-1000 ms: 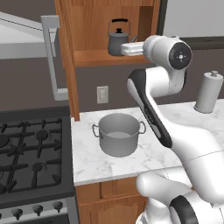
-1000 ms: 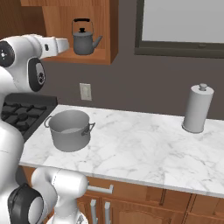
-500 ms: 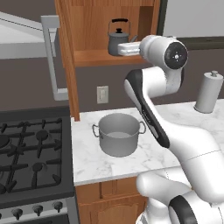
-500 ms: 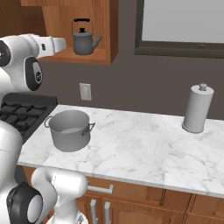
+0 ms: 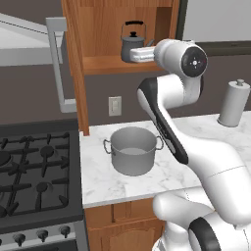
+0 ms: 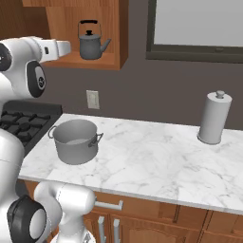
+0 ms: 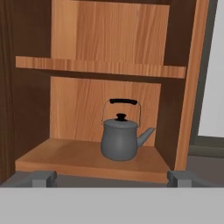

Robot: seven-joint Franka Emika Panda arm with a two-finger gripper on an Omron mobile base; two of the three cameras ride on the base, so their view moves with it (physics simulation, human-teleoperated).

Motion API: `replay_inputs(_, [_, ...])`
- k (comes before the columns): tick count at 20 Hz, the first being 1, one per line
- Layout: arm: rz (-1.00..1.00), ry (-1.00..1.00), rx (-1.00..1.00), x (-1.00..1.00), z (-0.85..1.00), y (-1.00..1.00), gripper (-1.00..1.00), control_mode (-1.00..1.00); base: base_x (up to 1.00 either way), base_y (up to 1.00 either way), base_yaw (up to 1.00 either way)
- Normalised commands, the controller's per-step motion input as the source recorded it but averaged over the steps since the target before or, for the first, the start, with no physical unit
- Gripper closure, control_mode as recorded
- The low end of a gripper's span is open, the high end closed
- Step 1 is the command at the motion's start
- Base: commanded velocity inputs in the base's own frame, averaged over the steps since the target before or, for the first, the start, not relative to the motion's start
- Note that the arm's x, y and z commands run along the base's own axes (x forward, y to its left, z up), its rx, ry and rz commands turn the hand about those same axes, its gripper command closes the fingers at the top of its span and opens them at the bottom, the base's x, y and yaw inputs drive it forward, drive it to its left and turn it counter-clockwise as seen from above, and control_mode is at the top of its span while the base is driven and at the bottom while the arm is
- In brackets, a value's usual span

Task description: Pick the kettle from the cabinet and place it on a stove burner. Then pick the pot from the counter and place it on another stove burner. Finally, turn both burners on.

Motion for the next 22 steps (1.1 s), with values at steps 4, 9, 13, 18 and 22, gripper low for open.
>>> replay_inputs(4, [0.0, 0.0, 0.0, 0.03, -0.03, 0.0, -1.0, -1.0, 0.0, 0.0, 0.0])
replay_inputs(9, [0.0, 0.0, 0.0, 0.13, -0.01, 0.0, -1.0, -1.0, 0.0, 0.0, 0.0])
replay_inputs(13, [0.0, 0.0, 0.0, 0.25, 0.0, 0.01, -1.0, -1.0, 0.0, 0.0, 0.0])
replay_inputs(18, [0.0, 0.0, 0.0, 0.26, 0.0, 0.0, -1.0, -1.0, 0.0, 0.0, 0.0])
replay_inputs(22, [0.0, 0.01, 0.0, 0.34, 0.0, 0.01, -1.0, -1.0, 0.0, 0.0, 0.0])
